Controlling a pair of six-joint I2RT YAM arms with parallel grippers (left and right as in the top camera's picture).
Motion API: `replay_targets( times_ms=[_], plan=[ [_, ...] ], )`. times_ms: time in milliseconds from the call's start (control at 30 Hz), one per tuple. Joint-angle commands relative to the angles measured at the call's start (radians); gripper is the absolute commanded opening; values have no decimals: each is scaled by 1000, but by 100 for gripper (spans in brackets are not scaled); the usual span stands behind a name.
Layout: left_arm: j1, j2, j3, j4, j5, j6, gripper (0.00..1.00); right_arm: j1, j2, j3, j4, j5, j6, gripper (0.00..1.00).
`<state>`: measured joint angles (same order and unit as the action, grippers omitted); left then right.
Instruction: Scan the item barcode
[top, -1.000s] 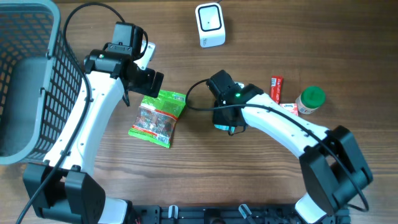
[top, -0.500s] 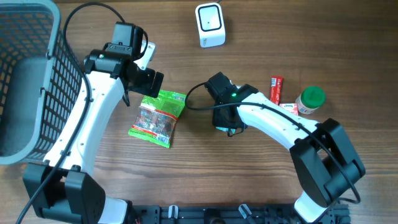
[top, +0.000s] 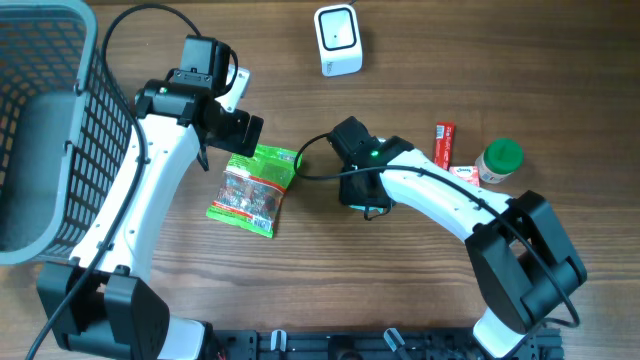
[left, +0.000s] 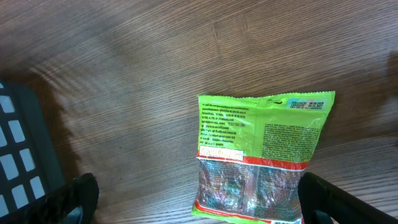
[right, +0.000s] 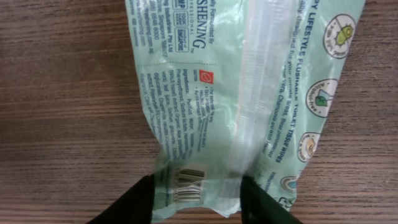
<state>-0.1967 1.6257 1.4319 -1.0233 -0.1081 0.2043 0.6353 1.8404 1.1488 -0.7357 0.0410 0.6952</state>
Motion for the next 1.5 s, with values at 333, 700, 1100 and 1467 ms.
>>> replay_targets(
  times_ms=[333, 700, 1100, 1467],
  plan=[
    [-2, -4, 10, 3, -9, 8, 100, -17, 0, 125, -86, -45, -173, 56],
    [-2, -4, 10, 3, -9, 8, 100, -19, -31, 123, -142, -87, -168, 4],
    [-2, -4, 10, 3, -9, 8, 100, -19, -26, -137, 200, -158, -182, 4],
    [-2, -4, 10, 3, -9, 8, 100, -67, -102, -21, 125, -406, -328, 22]
  ],
)
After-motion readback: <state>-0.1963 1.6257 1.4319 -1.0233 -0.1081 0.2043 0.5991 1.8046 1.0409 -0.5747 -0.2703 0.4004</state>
